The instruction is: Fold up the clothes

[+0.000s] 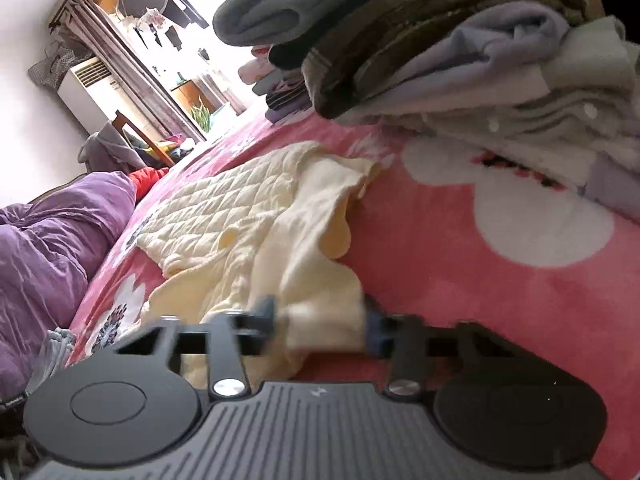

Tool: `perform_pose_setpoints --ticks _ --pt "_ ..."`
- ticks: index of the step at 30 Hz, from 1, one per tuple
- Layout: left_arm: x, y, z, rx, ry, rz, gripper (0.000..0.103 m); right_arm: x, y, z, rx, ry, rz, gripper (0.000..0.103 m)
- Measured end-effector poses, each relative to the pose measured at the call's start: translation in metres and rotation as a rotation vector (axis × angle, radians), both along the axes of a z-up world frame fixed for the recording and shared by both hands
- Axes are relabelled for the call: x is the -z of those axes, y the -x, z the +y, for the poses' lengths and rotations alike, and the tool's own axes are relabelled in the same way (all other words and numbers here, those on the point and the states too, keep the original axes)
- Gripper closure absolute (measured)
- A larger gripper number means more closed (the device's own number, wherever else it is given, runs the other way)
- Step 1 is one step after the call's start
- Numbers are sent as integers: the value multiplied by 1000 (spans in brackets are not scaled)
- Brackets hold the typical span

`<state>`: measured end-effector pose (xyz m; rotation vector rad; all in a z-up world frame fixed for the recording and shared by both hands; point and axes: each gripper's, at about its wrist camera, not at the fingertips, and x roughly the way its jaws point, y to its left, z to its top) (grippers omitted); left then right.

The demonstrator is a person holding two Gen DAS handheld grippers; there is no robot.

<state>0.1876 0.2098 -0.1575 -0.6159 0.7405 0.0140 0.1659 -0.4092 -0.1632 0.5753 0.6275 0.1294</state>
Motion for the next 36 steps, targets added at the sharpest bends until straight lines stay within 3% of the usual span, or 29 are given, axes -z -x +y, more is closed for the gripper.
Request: perform_pose_setpoints --ticks 1,2,4,6,10,13,15,16,18,19,24,28,30,32,36 --pt "3 -2 -3 -8 -12 -24 61 2 -2 1 -2 -12 0 81" --pt "7 -4 -6 -14 -18 -45 87 3 -5 0 -1 -29 -2 85" --pt "11 -9 -7 -23 3 -72 93 2 -6 -1 10 -76 -8 89" --pt "-6 -10 -2 -30 -4 -124 94 -5 1 -3 41 -185 -27 90" --pt "-52 -10 26 -60 -45 -234 94 -21 25 -3 32 -341 -27 90" --pt "-31 -28 44 -54 -57 -147 93 -6 23 13 1 -304 87 90" --pt "-6 -44 45 -27 -75 -38 79 6 20 21 4 -249 162 89" --pt "0 -46 45 -42 -69 -33 77 6 22 21 12 -260 155 87" --pt "2 -46 44 -49 -47 -38 56 4 23 22 25 -247 130 75" --pt "-1 -45 43 -48 -52 -46 55 2 23 23 30 -226 112 72" --pt "-26 -37 24 -104 -294 -92 54 -21 32 41 32 42 8 70" --pt "-39 -37 8 -51 -269 -173 54 -31 28 21 64 72 -38 70" --pt "-40 -44 -6 -9 -270 -182 54 -33 10 6 86 72 -31 67" --pt "-39 -54 -23 39 -270 -182 54 -37 -11 -3 98 133 -53 67" --pt "-36 -71 -54 124 -270 -184 54 -30 -61 -19 70 162 -45 54"
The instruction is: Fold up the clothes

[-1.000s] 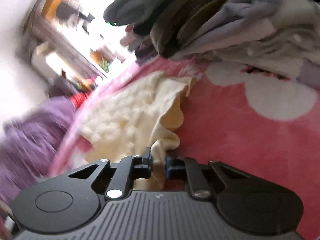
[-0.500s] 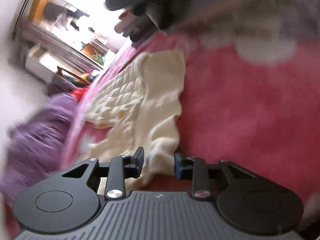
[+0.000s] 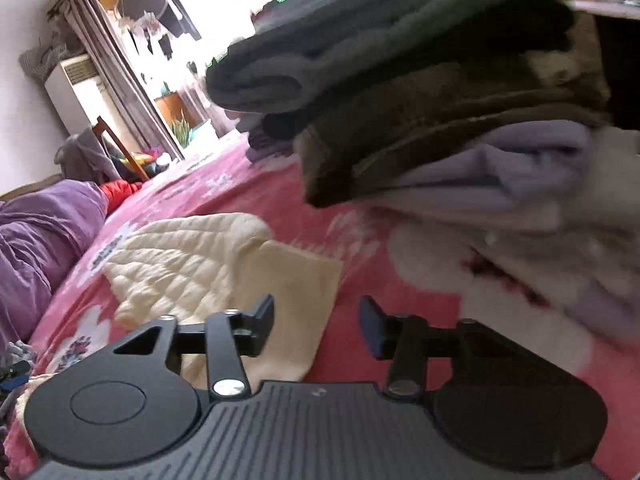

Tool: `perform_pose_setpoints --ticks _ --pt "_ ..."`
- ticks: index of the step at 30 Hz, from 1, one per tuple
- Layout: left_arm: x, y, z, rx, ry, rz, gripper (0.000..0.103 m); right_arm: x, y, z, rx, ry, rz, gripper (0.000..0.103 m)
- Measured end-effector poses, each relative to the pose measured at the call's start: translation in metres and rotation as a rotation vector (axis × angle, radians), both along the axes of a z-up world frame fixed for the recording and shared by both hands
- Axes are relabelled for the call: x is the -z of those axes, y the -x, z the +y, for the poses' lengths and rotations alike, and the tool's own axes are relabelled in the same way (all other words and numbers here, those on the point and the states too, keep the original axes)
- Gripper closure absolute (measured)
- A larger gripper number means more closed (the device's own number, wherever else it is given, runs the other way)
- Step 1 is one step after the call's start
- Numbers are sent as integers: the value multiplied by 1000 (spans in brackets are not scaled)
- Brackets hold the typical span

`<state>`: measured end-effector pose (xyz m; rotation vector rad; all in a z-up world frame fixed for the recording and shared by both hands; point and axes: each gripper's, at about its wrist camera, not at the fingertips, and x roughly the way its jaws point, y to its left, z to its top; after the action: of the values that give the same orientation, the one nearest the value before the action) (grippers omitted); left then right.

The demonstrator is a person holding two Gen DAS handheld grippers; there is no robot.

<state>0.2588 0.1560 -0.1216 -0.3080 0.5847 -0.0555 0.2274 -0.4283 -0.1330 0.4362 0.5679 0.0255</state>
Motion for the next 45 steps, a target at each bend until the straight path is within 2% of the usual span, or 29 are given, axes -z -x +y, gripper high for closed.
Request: perform_pose_setpoints --ticks 3,11,12,13,16,19,20,21,23,24,25,27,28,30,32,34,37,40,42,43,44,45 --pt "2 -10 -20 56 -20 2 54 12 -20 -4 -31 17 7 51" --pt "7 -21 -33 83 -10 27 54 25 -45 -15 -123 -92 -22 50" --pt "8 -22 -33 81 -7 30 54 27 -47 -16 -137 -101 -22 64" --pt "8 -23 -34 80 -4 34 54 28 -49 -14 -151 -102 -14 88" --pt "10 -26 -35 76 7 42 54 18 -39 -2 -163 -39 -43 93" --pt "8 -25 -37 77 8 37 54 -23 -5 9 -104 0 -133 93" --pt "8 -25 -37 78 9 34 54 -35 5 14 -84 20 -160 93" --pt "8 -24 -37 78 9 35 54 -39 1 26 -64 139 -139 93" --pt "10 -24 -38 81 3 46 54 -25 -20 45 -48 370 -50 89" --pt "12 -24 -40 85 -1 52 54 -11 -31 49 -39 422 7 86" --pt "13 -24 -41 89 -6 56 54 3 -41 48 -25 418 82 82" --pt "10 -20 -45 102 -27 46 54 4 -32 47 29 386 64 72" --pt "8 -18 -46 108 -39 37 54 -1 -26 52 44 429 48 64" --pt "5 -15 -46 114 -53 17 54 -12 -13 63 73 513 16 55" --pt "2 -12 -45 121 -41 1 54 -23 2 81 30 552 -52 55" --pt "2 -10 -46 152 -7 -10 54 -33 18 101 -104 565 -141 57" --pt "2 -5 -59 245 17 -18 54 -23 20 129 -315 509 -117 59" --pt "8 3 -82 355 29 -3 54 20 17 134 -349 535 48 59" --pt "24 5 -104 420 -70 77 53 4 21 138 -320 536 54 60" --pt "29 7 -114 447 -111 102 53 -2 34 146 -323 572 -7 60" --pt "26 10 -120 452 -121 73 53 -12 49 155 -349 601 -111 60" --pt "23 14 -127 458 -131 44 53 -14 56 159 -385 596 -153 61"
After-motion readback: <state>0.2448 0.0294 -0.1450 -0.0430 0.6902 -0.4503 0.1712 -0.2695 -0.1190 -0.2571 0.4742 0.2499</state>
